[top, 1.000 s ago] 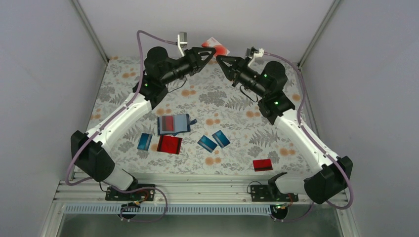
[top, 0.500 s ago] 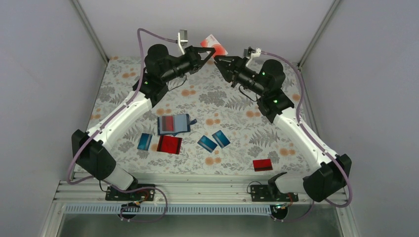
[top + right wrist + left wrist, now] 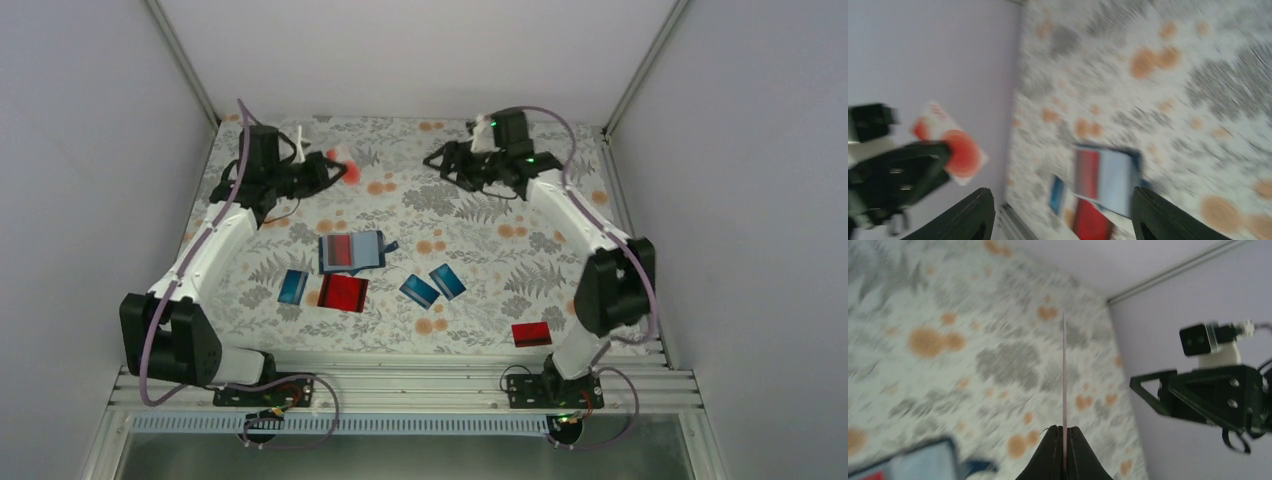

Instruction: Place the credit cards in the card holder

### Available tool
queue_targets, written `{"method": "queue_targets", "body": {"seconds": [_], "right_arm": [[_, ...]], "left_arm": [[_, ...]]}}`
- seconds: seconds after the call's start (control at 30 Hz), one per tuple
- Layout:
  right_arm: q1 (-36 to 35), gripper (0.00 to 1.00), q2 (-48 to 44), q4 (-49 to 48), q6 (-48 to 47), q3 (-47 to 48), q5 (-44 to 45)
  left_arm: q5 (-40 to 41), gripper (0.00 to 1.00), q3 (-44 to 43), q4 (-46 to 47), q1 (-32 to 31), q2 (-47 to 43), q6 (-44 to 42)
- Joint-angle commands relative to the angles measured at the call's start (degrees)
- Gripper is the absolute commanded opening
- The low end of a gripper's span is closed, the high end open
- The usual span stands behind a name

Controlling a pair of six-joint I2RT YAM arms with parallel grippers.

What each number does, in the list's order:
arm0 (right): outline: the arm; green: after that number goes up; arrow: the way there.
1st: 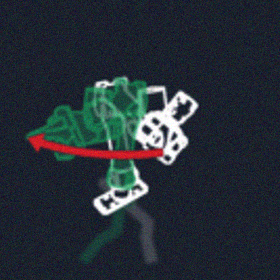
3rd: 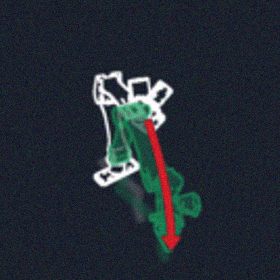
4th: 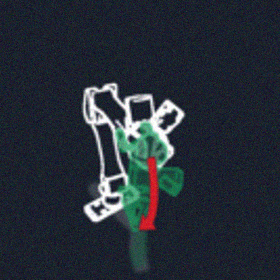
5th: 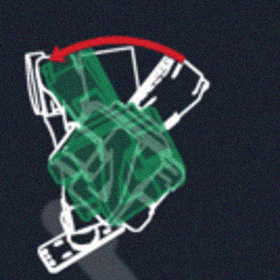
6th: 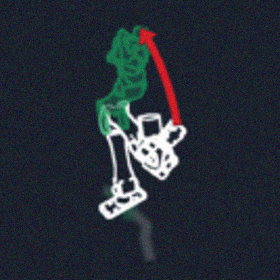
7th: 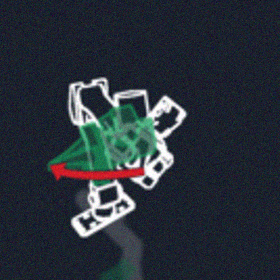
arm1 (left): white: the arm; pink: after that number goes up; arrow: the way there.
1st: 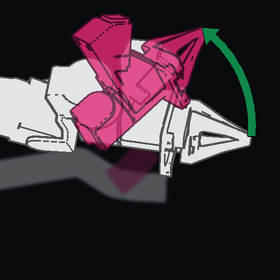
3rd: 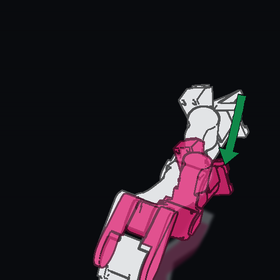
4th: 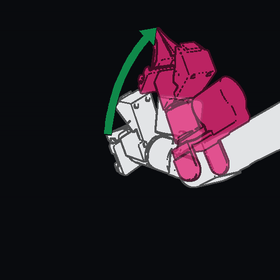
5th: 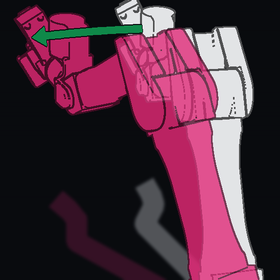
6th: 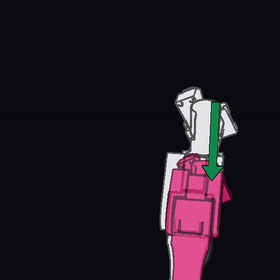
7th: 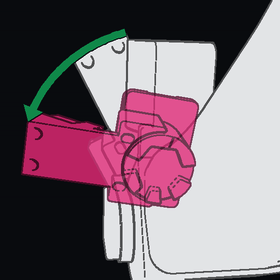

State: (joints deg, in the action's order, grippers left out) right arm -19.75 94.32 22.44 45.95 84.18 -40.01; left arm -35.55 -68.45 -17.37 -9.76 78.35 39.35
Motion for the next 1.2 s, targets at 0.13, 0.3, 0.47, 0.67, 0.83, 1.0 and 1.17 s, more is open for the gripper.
{"method": "queue_targets", "body": {"seconds": [0.13,0.3,0.47,0.67,0.83,1.0,1.17], "right_arm": [[-9.45,0.7,13.59,17.56,-21.12,3.03,4.62],[-14.58,0.7,20.58,20.68,-23.89,8.0,10.0],[-15.7,0.66,25.78,22.12,-26.65,10.31,10.4],[-16.13,0.57,28.94,23.43,-27.76,12.76,11.52],[-16.11,0.44,30.3,23.39,-28.56,12.92,10.88],[-16.11,0.24,31.29,22.67,-29.1,12.55,10.33],[-16.1,0.06,32.14,22.74,-29.51,12.54,10.42]], "left_arm": [[-3.4,0.02,11.82,-9.92,6.8,2.25,-18.29],[-3.53,0.02,15.77,-8.4,8.96,2.91,-18.68],[-2.9,0.02,17.88,-7.8,9.06,3.18,-19.93],[-4.15,0.02,20.02,-5.21,9.06,4.58,-20.67],[-7.47,0.02,21.43,-2.6,9.06,7.7,-20.98],[-10.31,0.02,22.7,0.22,8.97,9.97,-20.78],[-10.71,0.02,23.88,2.55,8.76,11.66,-20.58]]}}
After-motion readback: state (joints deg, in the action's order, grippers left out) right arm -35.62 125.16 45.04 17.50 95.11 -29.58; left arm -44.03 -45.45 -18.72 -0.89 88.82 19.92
